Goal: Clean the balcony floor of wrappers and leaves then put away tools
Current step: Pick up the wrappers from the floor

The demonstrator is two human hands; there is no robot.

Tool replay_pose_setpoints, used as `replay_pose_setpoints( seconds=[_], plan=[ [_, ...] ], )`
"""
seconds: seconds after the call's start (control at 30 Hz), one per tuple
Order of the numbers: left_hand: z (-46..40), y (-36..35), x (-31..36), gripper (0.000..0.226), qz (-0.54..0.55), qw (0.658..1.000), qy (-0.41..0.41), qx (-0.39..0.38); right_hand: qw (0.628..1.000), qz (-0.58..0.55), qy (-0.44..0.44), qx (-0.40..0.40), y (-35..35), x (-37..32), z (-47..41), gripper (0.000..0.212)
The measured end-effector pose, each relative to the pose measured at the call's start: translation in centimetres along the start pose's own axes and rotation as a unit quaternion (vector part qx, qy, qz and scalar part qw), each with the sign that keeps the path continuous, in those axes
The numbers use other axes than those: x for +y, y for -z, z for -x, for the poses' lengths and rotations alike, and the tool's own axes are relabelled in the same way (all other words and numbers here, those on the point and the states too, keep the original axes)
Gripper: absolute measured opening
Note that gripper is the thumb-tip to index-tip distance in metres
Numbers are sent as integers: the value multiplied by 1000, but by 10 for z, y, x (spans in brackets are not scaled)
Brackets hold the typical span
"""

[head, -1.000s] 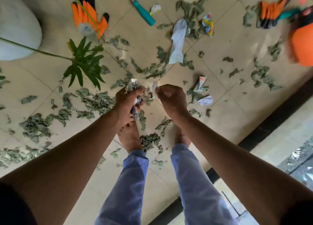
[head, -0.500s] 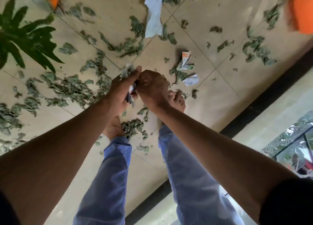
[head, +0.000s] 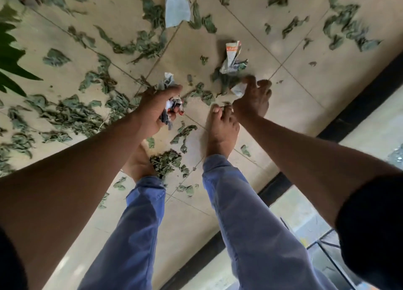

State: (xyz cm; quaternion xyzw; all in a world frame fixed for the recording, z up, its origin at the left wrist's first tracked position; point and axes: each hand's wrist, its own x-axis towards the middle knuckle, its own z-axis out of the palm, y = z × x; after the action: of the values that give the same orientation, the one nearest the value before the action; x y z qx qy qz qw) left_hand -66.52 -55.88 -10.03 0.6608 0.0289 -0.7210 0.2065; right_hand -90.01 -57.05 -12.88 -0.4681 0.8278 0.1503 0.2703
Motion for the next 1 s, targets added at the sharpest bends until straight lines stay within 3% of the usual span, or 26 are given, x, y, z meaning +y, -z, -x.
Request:
replay_pose_setpoints(
  seconds=[0.17,0.3,0.37,0.57,0.7,0.83,0.9,1.0],
  plan=[
    [-7,-15,-13,12,-4,1000,1,-16,999,7,53,2,-1,12,-29,38],
    [5,-25,-19,12,2,1000,8,-28,993,-117,-14,15,17,24,-20,23],
    [13,-32,-17,15,15,999,13,-32,984,-180,-4,8,27,23,-7,20],
    [28,-62,-5,12,65,993,-3,-97,952,-285,80,-76,59,-15,46,19],
    [28,-72,-2,25,64,990,-27,-124,945,-293,121,-83,71,-45,67,16],
    [21,-61,9,8,78,994,0,-82,945,-259,135,-144,79,-56,61,41],
    [17,-53,13,17,56,997,-5,-57,943,-293,98,-122,76,-55,44,44],
    [13,-44,15,20,44,998,-9,-33,963,-267,39,-17,63,-53,2,34]
  ],
)
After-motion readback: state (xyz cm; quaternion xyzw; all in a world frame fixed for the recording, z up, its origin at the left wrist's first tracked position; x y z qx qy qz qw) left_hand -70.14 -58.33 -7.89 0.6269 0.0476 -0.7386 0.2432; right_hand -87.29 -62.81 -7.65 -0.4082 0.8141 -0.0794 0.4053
